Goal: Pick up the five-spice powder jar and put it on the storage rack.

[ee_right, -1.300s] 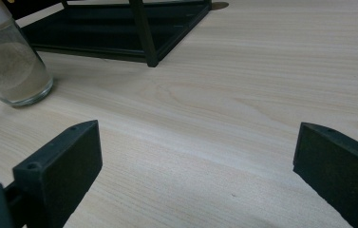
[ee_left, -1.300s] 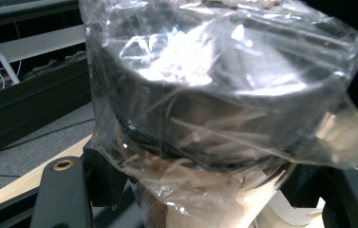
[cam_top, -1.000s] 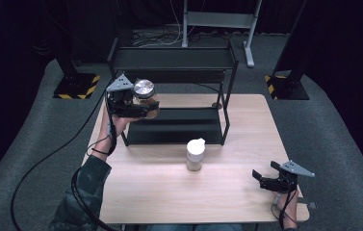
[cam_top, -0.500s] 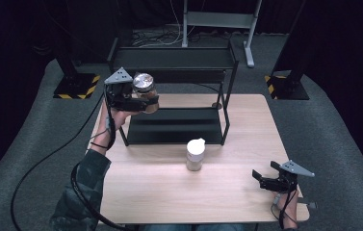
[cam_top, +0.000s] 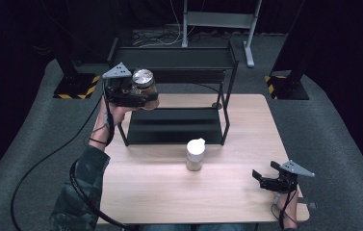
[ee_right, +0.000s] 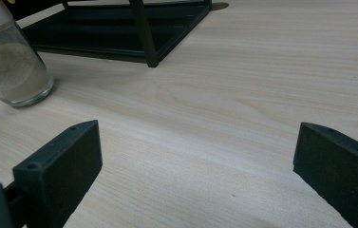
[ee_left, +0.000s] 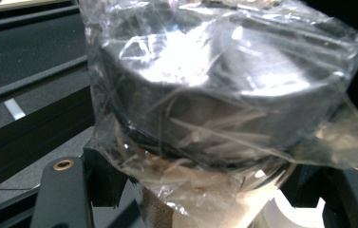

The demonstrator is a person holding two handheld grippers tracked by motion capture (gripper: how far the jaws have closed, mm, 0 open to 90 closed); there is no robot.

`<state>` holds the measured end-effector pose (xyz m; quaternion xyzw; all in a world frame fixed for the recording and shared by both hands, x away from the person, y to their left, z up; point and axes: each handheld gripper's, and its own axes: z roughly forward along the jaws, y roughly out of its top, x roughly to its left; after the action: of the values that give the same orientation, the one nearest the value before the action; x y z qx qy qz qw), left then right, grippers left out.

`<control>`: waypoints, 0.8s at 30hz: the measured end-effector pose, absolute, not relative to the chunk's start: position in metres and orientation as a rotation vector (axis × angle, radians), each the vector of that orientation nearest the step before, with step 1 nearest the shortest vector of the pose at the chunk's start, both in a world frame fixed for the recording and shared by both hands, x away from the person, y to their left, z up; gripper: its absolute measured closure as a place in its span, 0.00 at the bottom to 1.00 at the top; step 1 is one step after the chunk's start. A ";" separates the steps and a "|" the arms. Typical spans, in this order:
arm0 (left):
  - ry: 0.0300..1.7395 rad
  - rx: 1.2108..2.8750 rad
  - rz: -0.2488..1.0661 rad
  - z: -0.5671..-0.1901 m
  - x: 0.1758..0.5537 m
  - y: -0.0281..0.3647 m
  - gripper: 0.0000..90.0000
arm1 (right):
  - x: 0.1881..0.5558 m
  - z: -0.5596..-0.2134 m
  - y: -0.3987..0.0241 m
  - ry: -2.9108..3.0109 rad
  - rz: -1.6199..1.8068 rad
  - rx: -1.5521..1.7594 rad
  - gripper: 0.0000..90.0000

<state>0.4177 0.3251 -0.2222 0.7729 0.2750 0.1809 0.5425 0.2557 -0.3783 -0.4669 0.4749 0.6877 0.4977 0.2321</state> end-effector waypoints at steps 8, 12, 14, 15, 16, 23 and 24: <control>0.633 1.840 0.431 -0.212 0.421 0.324 0.34 | 0.256 -0.467 -0.378 1.891 1.366 1.306 0.01; 0.624 1.840 0.431 -0.208 0.422 0.325 0.34 | 0.256 -0.467 -0.378 1.891 1.367 1.305 0.01; 0.621 1.840 0.431 -0.207 0.423 0.325 0.34 | 0.256 -0.467 -0.378 1.893 1.366 1.306 0.01; 0.621 1.840 0.428 -0.206 0.423 0.325 0.34 | 0.256 -0.467 -0.378 1.892 1.368 1.305 0.01; 0.616 1.843 0.431 -0.204 0.424 0.325 0.34 | 0.256 -0.467 -0.378 1.890 1.369 1.307 0.01; 0.602 1.834 0.433 -0.195 0.425 0.326 0.34 | 0.256 -0.467 -0.378 1.891 1.368 1.305 0.01; 0.602 1.834 0.433 -0.195 0.425 0.326 0.34 | 0.256 -0.467 -0.378 1.891 1.368 1.305 0.01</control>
<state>0.4251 0.3261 -0.1948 0.7746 0.2541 0.1828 0.5495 0.2559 -0.3784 -0.4668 0.4749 0.6880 0.4976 0.2316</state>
